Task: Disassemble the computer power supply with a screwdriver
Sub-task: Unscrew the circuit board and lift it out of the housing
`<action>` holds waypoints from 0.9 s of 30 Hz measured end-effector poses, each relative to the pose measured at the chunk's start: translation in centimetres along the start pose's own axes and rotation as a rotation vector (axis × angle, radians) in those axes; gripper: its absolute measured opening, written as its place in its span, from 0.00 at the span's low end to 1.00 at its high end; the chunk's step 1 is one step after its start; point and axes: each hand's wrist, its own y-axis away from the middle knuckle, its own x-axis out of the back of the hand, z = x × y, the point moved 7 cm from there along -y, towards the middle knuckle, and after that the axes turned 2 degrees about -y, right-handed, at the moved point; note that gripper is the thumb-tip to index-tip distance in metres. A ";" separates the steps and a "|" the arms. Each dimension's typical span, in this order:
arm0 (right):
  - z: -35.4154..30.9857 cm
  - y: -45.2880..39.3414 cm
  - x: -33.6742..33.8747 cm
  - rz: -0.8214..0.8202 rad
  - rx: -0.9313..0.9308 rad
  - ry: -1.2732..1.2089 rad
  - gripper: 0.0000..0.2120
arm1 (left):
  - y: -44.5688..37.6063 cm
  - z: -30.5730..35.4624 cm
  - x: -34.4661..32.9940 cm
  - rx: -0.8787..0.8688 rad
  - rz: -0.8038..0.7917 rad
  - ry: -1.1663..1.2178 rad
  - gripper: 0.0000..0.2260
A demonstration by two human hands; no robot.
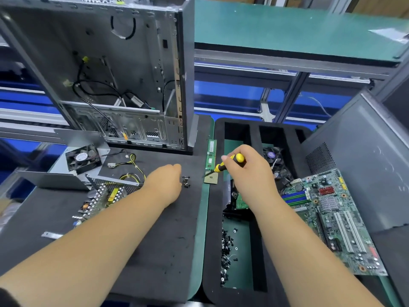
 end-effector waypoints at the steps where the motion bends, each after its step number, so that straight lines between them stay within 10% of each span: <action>1: 0.2 0.0 -0.1 0.028 -0.032 -0.024 0.10 | 0.5 -0.1 0.8 -0.015 0.016 0.050 0.05; 27: 5.3 10.2 -11.5 0.060 -0.544 0.725 0.11 | 8.3 -21.0 6.1 -0.172 0.134 0.685 0.08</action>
